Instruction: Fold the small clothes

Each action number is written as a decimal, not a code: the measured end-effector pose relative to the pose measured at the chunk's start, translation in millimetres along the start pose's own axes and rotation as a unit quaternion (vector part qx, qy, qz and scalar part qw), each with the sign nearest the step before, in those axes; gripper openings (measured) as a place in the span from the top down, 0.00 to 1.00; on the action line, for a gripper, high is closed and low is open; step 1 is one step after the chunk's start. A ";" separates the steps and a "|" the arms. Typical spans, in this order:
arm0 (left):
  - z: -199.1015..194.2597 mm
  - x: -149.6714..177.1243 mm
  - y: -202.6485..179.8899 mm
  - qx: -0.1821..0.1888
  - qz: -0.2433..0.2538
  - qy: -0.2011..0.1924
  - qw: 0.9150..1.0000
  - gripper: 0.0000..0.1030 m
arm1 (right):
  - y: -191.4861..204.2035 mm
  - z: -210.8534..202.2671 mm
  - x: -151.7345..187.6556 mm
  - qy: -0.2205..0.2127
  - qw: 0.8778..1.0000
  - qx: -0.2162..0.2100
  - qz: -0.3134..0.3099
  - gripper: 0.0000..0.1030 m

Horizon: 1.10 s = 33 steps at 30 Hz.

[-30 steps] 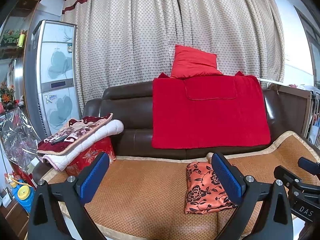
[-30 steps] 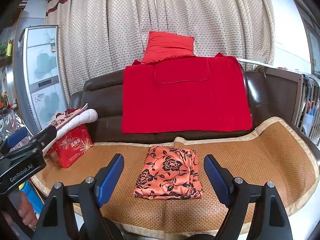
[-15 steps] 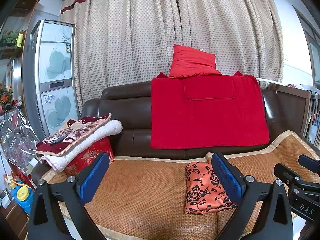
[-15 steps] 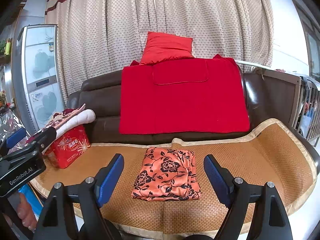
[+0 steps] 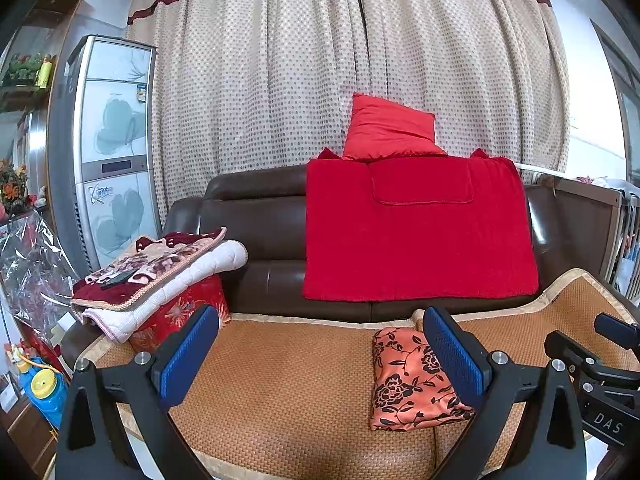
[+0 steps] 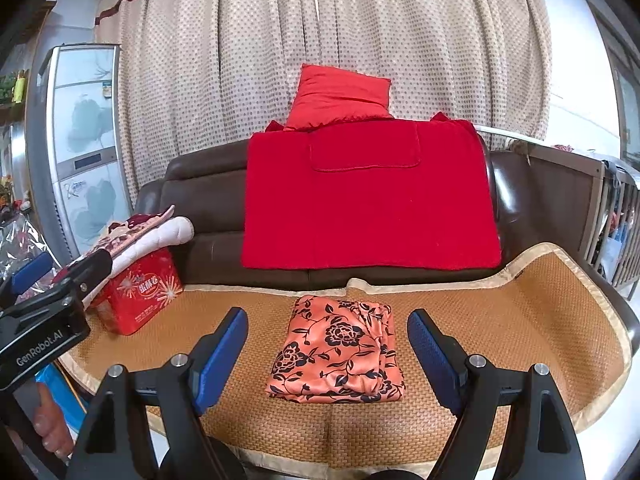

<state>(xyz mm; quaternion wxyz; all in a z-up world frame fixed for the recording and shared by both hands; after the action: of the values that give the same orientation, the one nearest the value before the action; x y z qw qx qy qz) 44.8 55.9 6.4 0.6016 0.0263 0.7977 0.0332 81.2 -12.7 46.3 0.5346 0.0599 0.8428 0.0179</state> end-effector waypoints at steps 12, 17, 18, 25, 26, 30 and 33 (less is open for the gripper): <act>15.2 0.4 6.4 -0.001 -0.005 0.012 1.000 0.01 | 10.9 13.3 -3.9 0.006 1.000 -0.005 -0.010 0.17; 28.6 -2.6 9.5 -0.004 -0.008 0.019 1.000 0.01 | 13.4 26.0 -8.3 0.012 1.000 -0.004 -0.014 0.17; 32.2 -3.8 9.8 -0.005 -0.008 0.020 1.000 0.01 | 12.9 28.4 -9.3 0.013 1.000 -0.003 -0.014 0.17; 61.2 -8.1 16.2 -0.018 -0.016 0.035 0.999 0.01 | 10.5 51.5 -23.4 0.017 1.000 -0.005 -0.012 0.17; 64.7 -8.2 17.2 -0.020 -0.018 0.037 0.999 0.01 | 11.4 54.5 -25.4 0.017 1.000 -0.006 -0.014 0.17; 83.6 -6.0 16.7 -0.030 -0.020 0.048 0.998 0.01 | 13.7 70.1 -30.6 0.018 1.000 -0.007 -0.023 0.17; 99.5 -3.7 11.5 -0.030 -0.018 0.061 0.998 0.01 | 12.2 84.2 -31.6 0.022 1.000 -0.012 -0.017 0.17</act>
<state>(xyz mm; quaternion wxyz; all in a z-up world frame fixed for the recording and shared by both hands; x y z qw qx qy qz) 141.5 69.2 -16.3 0.5532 -0.0086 0.8316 0.0481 171.6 -7.2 39.9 0.5173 0.0380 0.8547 0.0204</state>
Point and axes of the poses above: each gripper's, at about its wrist camera, not at the fingertips, and z roughly the way its jaws point, y to its left, x to its underside, the point moved 7 cm from there along z, roughly the way its jaws point, and after that the axes turned 3 degrees about -x, right-handed, at the moved point
